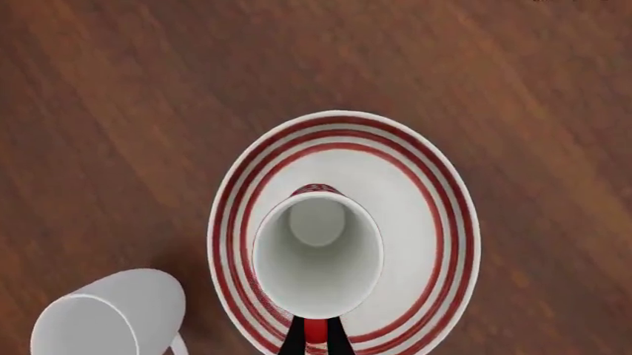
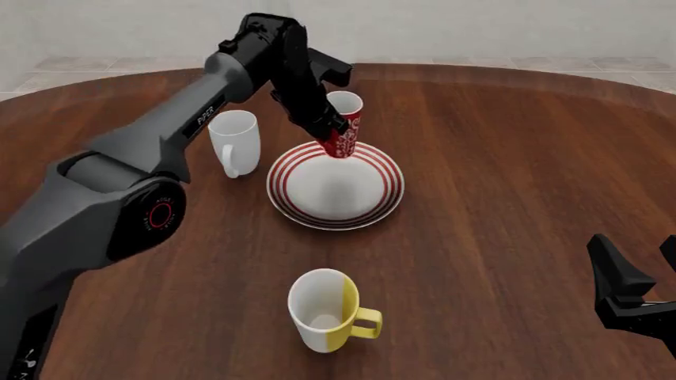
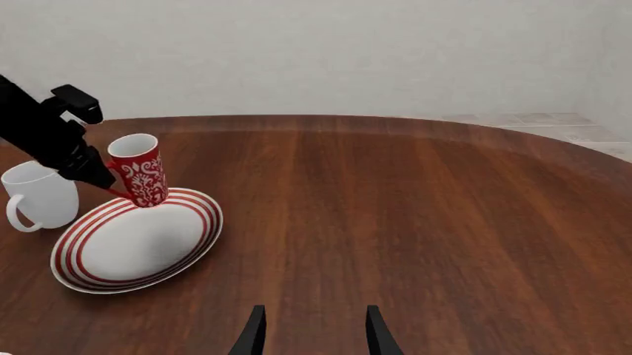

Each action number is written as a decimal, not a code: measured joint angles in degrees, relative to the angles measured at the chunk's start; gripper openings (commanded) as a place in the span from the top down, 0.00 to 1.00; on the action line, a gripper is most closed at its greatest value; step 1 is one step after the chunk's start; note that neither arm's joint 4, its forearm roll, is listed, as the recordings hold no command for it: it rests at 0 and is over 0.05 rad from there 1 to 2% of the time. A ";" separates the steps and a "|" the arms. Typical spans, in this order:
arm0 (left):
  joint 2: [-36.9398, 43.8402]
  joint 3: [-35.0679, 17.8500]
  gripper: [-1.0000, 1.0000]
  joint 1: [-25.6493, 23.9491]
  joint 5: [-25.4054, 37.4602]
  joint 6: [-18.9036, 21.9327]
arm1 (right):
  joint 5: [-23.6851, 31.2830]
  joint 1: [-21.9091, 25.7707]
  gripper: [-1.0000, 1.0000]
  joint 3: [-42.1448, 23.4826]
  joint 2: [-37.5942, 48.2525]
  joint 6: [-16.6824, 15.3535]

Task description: Pick up the red mug and put it on the plate

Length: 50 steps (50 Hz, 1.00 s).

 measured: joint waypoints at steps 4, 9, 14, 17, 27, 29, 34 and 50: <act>0.75 -0.45 1.00 -0.11 -0.13 -0.34 | 0.00 0.00 0.00 0.00 0.00 0.00; 1.42 -0.62 1.00 -0.24 -0.47 -0.68 | 0.00 0.00 0.00 0.00 0.00 0.00; 2.02 -0.72 1.00 -0.32 -0.77 -1.06 | 0.00 0.00 0.00 0.00 0.00 0.00; 2.40 -0.81 1.00 -0.35 -0.95 -1.31 | 0.00 0.00 0.00 0.00 0.00 0.00; 3.69 -0.75 1.00 -0.07 -1.66 -1.71 | 0.00 0.00 0.00 0.00 0.00 0.00; 3.97 -0.74 1.00 0.02 -1.79 -1.80 | 0.00 0.00 0.00 0.00 0.00 0.00; 4.71 -0.80 1.00 0.29 -2.02 -1.94 | 0.00 0.00 0.00 0.00 0.00 0.00; 5.90 -0.17 1.00 1.55 -2.83 -1.46 | 0.00 0.00 0.00 0.00 0.00 0.00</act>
